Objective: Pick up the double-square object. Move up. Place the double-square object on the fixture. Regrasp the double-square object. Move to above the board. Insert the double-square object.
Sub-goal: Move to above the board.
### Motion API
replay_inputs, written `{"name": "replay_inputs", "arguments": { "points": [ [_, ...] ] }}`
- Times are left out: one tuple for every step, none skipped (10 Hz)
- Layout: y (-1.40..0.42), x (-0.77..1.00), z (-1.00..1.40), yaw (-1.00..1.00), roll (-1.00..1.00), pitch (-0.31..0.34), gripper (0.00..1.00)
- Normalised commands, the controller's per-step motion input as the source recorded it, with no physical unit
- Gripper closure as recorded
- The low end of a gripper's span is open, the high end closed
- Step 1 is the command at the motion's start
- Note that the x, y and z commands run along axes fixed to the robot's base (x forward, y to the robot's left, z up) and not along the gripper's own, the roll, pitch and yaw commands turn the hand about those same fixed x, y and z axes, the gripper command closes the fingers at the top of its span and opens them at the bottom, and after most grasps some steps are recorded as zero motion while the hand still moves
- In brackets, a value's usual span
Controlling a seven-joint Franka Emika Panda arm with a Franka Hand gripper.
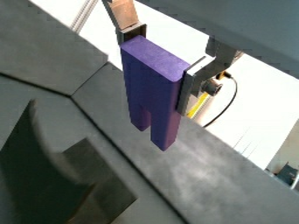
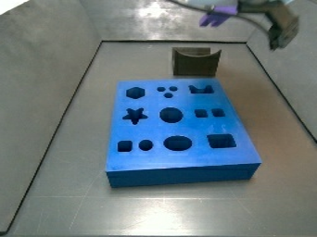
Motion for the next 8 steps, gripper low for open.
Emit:
{"name": "replay_inputs", "arguments": {
  "points": [
    [-0.05,0.23,1.00,0.11,-0.02,0.086,1.00],
    [-0.05,0.20,1.00,0.11,-0.02,0.082,1.00],
    [-0.05,0.15,0.83,0.11,-0.02,0.083,1.00],
    [-0.04,0.11,0.66,0.10,-0.02,0.089,1.00],
    [-0.03,0.07,0.44,0.10,-0.03,0.087,1.00],
    [-0.02,0.05,0.27,0.10,-0.03,0.083,1.00],
    [-1.00,-0.89,0.47,-0.10,-1.00,-0.050,1.00],
    [-1.00,-0.89,0.46,-0.10,-1.00,-0.052,1.00]
  ]
}}
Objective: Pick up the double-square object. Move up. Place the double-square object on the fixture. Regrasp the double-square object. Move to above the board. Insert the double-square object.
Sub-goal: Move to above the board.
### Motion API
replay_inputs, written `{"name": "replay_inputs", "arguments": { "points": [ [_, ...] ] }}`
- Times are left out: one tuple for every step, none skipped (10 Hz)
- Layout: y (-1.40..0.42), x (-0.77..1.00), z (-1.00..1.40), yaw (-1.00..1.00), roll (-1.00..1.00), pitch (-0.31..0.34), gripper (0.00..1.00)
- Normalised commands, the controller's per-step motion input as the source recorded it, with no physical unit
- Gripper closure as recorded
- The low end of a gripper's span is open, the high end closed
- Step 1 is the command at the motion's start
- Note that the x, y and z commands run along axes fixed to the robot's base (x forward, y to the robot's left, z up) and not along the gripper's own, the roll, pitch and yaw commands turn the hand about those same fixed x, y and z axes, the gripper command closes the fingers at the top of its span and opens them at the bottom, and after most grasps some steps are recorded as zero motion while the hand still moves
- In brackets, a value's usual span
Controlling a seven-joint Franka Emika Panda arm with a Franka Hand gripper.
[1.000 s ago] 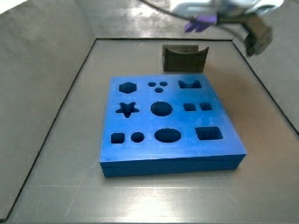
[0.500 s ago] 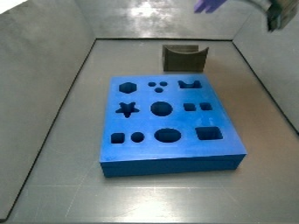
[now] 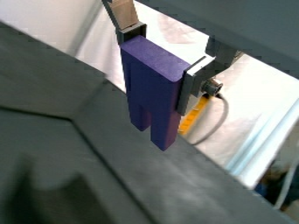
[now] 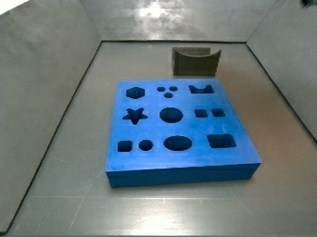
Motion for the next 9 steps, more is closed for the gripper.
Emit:
{"name": "replay_inputs", "arguments": {
  "points": [
    [-1.00,-0.98,0.50,-0.10,-1.00,-0.094,1.00],
    [-0.99,-1.00,0.49,-0.10,-1.00,-0.103,1.00],
    [-0.98,-1.00,0.49,-0.11,-1.00,-0.110,1.00],
    [-0.96,-1.00,0.49,-0.12,-1.00,-0.101,1.00],
    [-0.93,-1.00,0.48,-0.13,-1.00,-0.102,1.00],
    [-0.90,-1.00,0.47,-0.13,-1.00,-0.103,1.00],
    [-0.68,-0.83,0.36,-0.14,-1.00,-0.103,1.00],
    [-0.42,-0.56,0.23,-0.14,-1.00,-0.101,1.00],
    [-0.15,-0.26,0.08,-0.13,-1.00,-0.087,1.00]
  ]
}}
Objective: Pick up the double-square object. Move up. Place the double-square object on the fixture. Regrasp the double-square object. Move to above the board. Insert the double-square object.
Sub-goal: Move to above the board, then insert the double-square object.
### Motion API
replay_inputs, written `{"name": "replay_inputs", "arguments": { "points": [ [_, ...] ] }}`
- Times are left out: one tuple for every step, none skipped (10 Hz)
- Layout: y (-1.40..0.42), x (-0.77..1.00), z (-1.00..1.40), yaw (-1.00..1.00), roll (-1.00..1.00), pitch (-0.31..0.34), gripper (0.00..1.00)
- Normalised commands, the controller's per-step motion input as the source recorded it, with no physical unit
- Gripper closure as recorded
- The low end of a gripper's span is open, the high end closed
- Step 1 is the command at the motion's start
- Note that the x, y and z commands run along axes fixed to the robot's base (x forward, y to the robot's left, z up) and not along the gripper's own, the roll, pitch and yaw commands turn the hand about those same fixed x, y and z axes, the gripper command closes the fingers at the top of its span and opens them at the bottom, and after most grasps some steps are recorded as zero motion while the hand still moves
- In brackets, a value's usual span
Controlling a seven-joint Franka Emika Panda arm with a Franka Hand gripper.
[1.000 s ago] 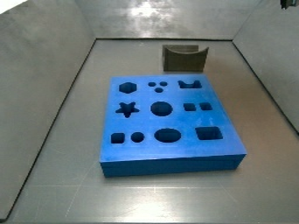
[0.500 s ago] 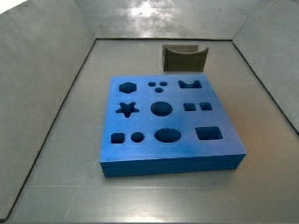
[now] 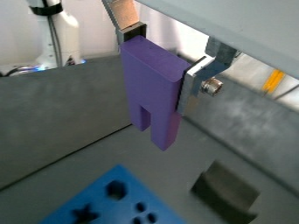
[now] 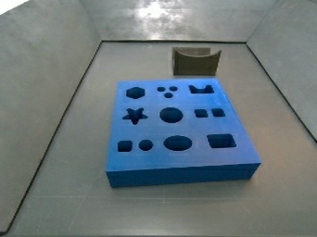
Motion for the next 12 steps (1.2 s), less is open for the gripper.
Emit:
{"name": "replay_inputs", "arguments": {
  "points": [
    [-0.07,-0.14,0.04,-0.13,-1.00,-0.064,1.00],
    [-0.03,-0.09,0.03,-0.10,-0.81,-0.045,1.00],
    [-0.02,-0.08,0.01,-0.08,-0.66,-0.047,1.00],
    [0.00,-0.06,0.01,-0.04,-0.41,-0.046,1.00],
    [0.01,-0.05,0.01,-0.03,-0.28,-0.043,1.00],
    [0.00,0.00,0.00,0.00,-0.01,-0.020,1.00],
    [-0.10,0.00,-0.21,0.00,-0.11,-0.083,1.00],
    [-0.21,0.15,-0.26,0.17,-0.15,-0.106,1.00],
    [-0.21,0.31,-0.28,0.24,-0.19,-0.071,1.00],
    [-0.23,0.28,-0.29,0.11,-0.12,-0.080,1.00],
    [-0.11,0.23,-0.39,0.10,-0.01,-0.146,1.00],
    [-0.05,0.36,-0.41,0.14,0.00,-0.049,1.00]
  ]
}}
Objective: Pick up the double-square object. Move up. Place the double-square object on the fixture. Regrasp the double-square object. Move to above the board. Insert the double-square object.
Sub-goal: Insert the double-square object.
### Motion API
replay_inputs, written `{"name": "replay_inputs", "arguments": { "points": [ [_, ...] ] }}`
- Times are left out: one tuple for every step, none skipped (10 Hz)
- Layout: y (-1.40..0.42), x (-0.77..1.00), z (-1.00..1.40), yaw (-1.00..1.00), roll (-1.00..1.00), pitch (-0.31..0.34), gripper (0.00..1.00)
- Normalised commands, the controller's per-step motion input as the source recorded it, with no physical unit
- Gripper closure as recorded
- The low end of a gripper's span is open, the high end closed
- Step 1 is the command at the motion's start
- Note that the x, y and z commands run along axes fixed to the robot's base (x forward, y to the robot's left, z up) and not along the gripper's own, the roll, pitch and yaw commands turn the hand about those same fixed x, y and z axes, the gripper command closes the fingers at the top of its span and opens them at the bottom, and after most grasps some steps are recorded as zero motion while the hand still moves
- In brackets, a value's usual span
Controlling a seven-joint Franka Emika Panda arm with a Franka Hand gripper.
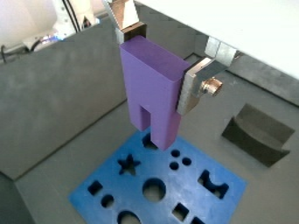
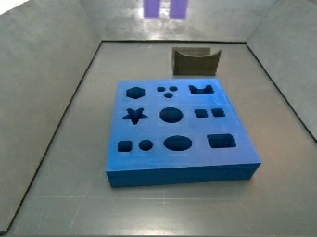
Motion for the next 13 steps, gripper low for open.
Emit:
{"name": "replay_inputs", "arguments": {
  "points": [
    [-0.01,0.42,-0.42,0.15,0.00,-0.009,1.00],
    [0.00,0.43,-0.46,0.13,0.00,-0.063,1.00],
    [0.00,0.44,-0.49,0.16,0.00,-0.071,1.00],
    [0.00,0.44,-0.49,0.17,0.00,-0.100,1.00],
    [-0.01,0.45,-0.51,0.18,0.00,-0.109,1.00],
    [-0.01,0.47,-0.51,0.19,0.00,-0.109,1.00],
    [-0.04,0.39,-0.51,0.18,0.00,-0.160,1.00],
    [-0.03,0.39,-0.50,0.18,0.00,-0.160,1.00],
    [-0.01,0.40,-0.50,0.19,0.00,-0.143,1.00],
    [-0.01,0.35,-0.59,0.16,0.02,-0.163,1.00],
    [-0.01,0.34,-0.63,0.17,0.04,-0.154,1.00],
    [-0.01,0.31,-0.61,0.16,0.06,-0.177,1.00],
    [0.00,0.21,-0.62,0.15,0.10,-0.200,1.00]
  ]
}}
